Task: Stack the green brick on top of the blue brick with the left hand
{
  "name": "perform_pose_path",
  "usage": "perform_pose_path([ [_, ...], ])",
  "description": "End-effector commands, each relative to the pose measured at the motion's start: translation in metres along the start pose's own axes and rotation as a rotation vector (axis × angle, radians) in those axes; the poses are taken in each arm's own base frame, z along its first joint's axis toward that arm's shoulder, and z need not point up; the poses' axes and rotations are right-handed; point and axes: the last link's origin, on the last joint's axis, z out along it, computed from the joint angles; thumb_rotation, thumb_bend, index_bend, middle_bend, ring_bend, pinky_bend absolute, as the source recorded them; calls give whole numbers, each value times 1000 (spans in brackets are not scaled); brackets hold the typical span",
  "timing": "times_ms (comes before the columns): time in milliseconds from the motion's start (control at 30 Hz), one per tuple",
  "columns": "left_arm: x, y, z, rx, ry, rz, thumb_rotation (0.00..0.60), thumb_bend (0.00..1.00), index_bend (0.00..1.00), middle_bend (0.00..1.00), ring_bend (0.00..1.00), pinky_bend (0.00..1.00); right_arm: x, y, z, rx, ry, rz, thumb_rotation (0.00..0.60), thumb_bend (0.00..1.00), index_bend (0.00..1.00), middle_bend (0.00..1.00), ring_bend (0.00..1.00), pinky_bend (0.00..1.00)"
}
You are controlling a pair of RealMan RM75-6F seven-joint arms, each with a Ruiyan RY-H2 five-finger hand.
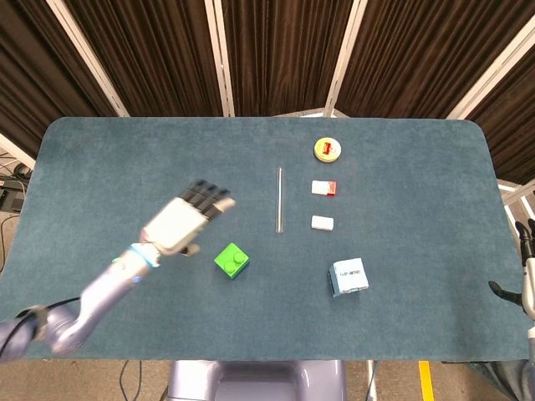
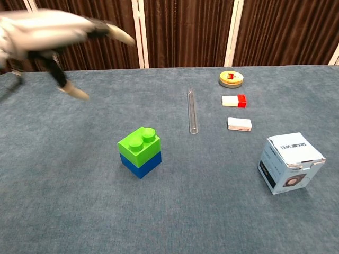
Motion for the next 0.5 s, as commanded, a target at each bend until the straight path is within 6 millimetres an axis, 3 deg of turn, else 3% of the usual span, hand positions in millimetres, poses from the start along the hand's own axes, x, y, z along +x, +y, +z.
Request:
perform_pose_path([
  [33,17,-43,-79,279,77,-48,600,0,0,0,0,0,-1,-3,0,16,-2,3,600,0,0,0,0,0],
  [100,16,-52,-112,373,84,-79,600,0,0,0,0,0,0,-5,1,26,-1,11,600,0,0,0,0,0],
  [300,1,-65,-177,500,129,-101,600,0,0,0,0,0,1,-10,4,47,-9,25,600,0,0,0,0,0],
  [500,-17,-69,-211,548,145,-140,600,0,0,0,0,0,1,-13,4,71,-11,24,600,0,0,0,0,0],
])
